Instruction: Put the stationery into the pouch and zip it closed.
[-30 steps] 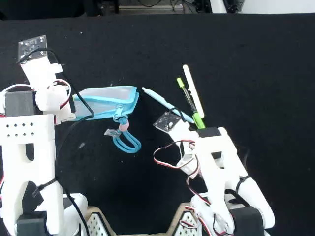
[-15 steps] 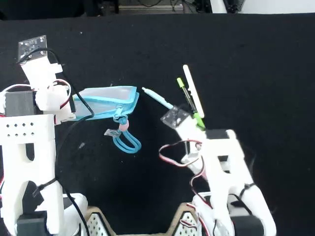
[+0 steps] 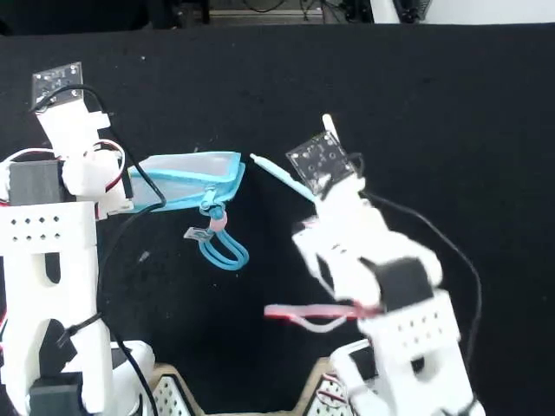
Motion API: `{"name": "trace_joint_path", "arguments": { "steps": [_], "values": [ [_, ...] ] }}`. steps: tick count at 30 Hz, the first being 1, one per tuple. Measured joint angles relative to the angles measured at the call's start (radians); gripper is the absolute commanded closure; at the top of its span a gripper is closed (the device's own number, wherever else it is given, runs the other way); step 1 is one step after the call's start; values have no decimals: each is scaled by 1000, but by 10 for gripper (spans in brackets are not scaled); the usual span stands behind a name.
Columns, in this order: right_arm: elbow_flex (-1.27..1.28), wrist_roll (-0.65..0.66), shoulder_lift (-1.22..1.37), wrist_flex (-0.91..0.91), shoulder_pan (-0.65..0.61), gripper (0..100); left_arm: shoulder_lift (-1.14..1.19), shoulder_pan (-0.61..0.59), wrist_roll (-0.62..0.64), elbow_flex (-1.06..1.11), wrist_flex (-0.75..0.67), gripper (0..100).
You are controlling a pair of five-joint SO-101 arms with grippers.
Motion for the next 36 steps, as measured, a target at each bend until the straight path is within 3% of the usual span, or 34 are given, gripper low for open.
{"name": "trace_joint_path", "arguments": {
  "steps": [7, 12, 22, 32, 36],
  "values": [
    [0, -126, -163, -224, -264, 987, 0, 0, 0, 0, 0, 970],
    [0, -147, -181, -377, -416, 987, 0, 0, 0, 0, 0, 970],
    [129, -147, -190, -735, -450, 987, 0, 89, 0, -5, 0, 970],
    [509, -149, -190, -1382, -468, 988, 2, 101, 0, -5, 0, 970],
    [594, -149, -190, -1560, -466, 988, 2, 101, 0, -5, 0, 970]
  ]
}}
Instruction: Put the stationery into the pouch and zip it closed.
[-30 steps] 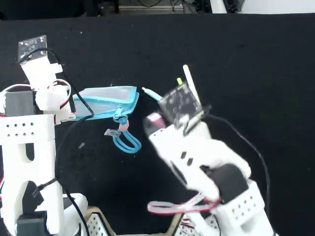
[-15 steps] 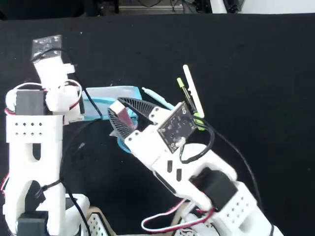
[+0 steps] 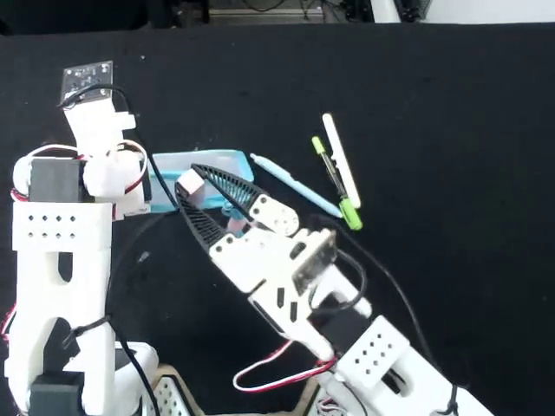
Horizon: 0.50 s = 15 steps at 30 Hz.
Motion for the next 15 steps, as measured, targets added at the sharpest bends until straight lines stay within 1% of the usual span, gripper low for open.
{"name": "trace_joint_path", "arguments": {
  "steps": [5, 15],
  "values": [
    [17, 0, 0, -54, 0, 988, 0, 0, 0, 0, 0, 970],
    [120, 0, -2, -66, 2, 988, 0, 2, 0, 2, 0, 970]
  ]
}}
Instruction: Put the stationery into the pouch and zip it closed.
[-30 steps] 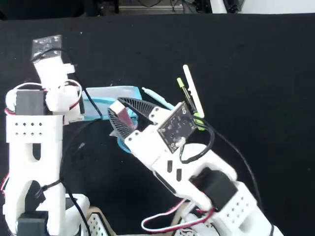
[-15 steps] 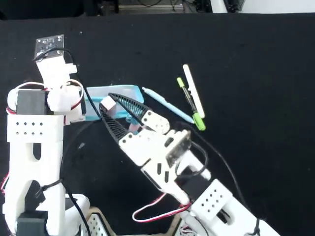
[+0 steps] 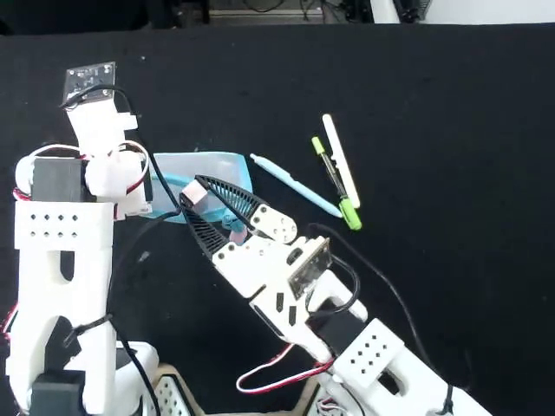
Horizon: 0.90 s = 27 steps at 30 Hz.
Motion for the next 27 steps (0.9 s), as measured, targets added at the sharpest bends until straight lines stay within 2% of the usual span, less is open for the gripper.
{"name": "trace_joint_path", "arguments": {
  "steps": [10, 13, 16, 18, 21, 27],
  "values": [
    [0, -2, -2, 14, 0, 985, 0, 0, 0, 0, 15, 970],
    [-41, -2, -14, 146, 0, 924, 2, 2, 0, 0, 15, 970],
    [-147, -2, -14, 353, -11, 809, 2, 2, 0, 0, 15, 970],
    [-218, -2, -14, 499, -15, 775, 2, 2, -2, 0, 15, 970],
    [-258, 2, 3, 671, -23, 807, 6, 0, -2, 0, 11, 970],
    [-270, 2, 2, 718, -21, 884, 6, 2, -2, 0, 9, 970]
  ]
}}
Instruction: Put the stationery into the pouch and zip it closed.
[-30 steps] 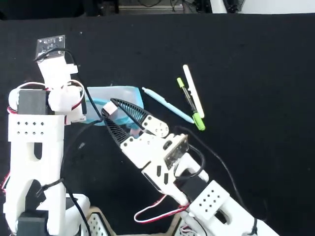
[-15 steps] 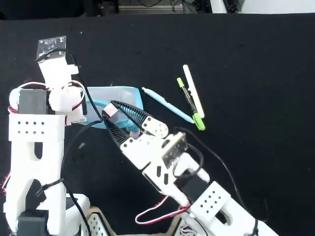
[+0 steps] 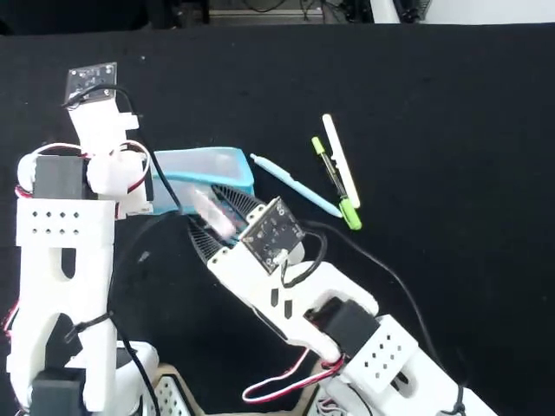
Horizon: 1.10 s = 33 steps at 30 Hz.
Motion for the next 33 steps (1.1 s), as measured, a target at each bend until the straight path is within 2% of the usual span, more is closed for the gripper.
{"name": "trace_joint_path", "arguments": {
  "steps": [13, 16, 21, 25, 30, 33],
  "values": [
    [-11, -2, -23, -18, 2, 893, 0, -2, 0, 0, -2, 970],
    [-74, -2, -98, 120, 14, 894, 0, -2, 0, 0, -2, 970],
    [-160, 0, -206, 459, 15, 894, 0, -2, 0, 0, -2, 970],
    [-149, 110, -212, 603, 11, 893, 0, -2, 0, 0, -2, 970],
    [12, 212, -155, 624, -123, 892, 0, -2, 0, 0, -2, 970],
    [144, 219, -117, 528, -199, 892, 0, -2, 0, 0, -2, 970]
  ]
}}
